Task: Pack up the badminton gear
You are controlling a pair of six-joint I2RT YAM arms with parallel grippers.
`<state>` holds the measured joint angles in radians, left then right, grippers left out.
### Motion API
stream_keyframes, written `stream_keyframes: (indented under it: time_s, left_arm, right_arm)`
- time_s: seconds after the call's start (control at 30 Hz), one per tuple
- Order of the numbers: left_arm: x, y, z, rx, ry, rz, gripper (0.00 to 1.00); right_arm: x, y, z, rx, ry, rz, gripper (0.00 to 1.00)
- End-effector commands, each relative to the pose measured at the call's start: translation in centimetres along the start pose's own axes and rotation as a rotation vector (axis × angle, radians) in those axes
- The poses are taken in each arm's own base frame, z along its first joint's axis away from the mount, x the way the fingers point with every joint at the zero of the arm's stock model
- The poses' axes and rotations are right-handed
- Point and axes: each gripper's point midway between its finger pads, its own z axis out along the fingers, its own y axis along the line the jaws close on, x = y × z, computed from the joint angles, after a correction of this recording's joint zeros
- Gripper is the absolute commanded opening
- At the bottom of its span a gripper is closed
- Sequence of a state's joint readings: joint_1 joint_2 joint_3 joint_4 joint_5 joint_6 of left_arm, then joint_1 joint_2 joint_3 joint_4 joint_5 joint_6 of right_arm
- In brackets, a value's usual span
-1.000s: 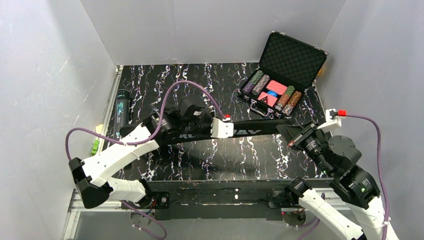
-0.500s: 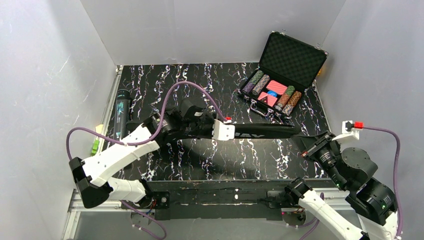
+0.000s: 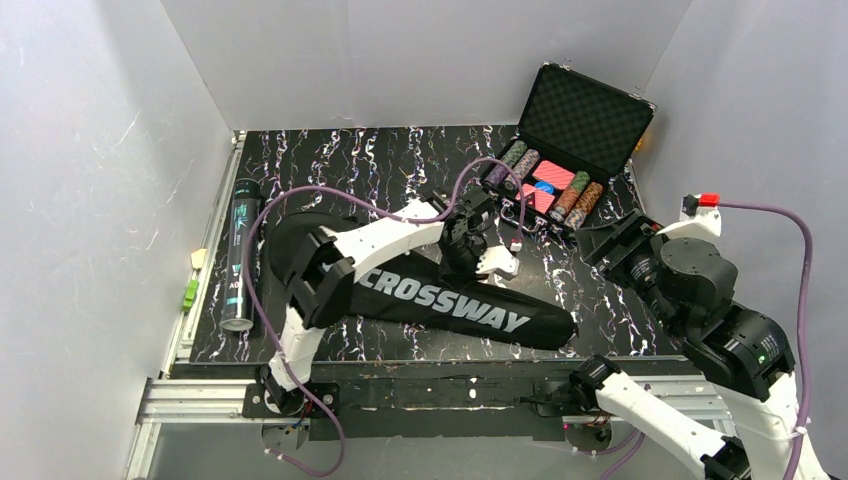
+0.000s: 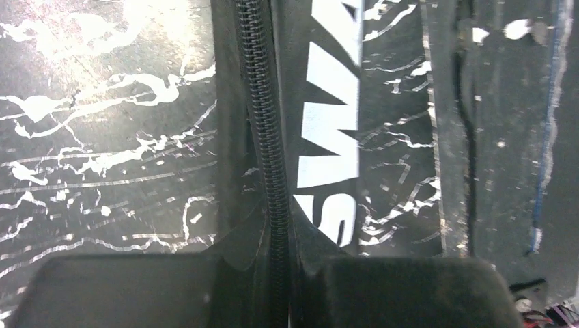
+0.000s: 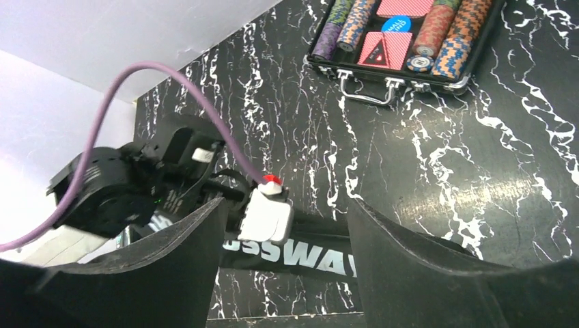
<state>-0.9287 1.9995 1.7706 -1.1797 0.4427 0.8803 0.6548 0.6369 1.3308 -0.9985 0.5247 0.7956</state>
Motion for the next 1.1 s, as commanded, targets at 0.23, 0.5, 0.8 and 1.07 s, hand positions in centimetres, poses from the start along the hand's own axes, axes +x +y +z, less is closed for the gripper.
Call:
stream_keyframes:
  time_s: [0.23, 0.5, 0.8, 1.07]
  left_arm:
    - [0.7, 5.0, 0.7, -0.030, -0.033, 0.009, 0.53]
    - [-0.2, 9.2, -6.1, -0.276, -0.120, -0.054, 0.98]
    - [5.1, 10.3, -20.1, -0.595, -0.185, -0.541, 0.98]
    - [17.4, 4.9, -26.4, -0.770, -0.392, -1.036, 0.98]
  right_arm:
    - [5.4, -3.2, 5.3, 0.188, 0.092, -0.046, 0.79]
    - [7.9, -4.4, 6.4, 0.199, 0.144, -0.053, 0.81]
    - [9.2, -4.1, 10.4, 0.217, 0.320, -0.162, 0.85]
    - [5.6, -9.1, 16.0, 0.353, 0.257, -0.123, 0.86]
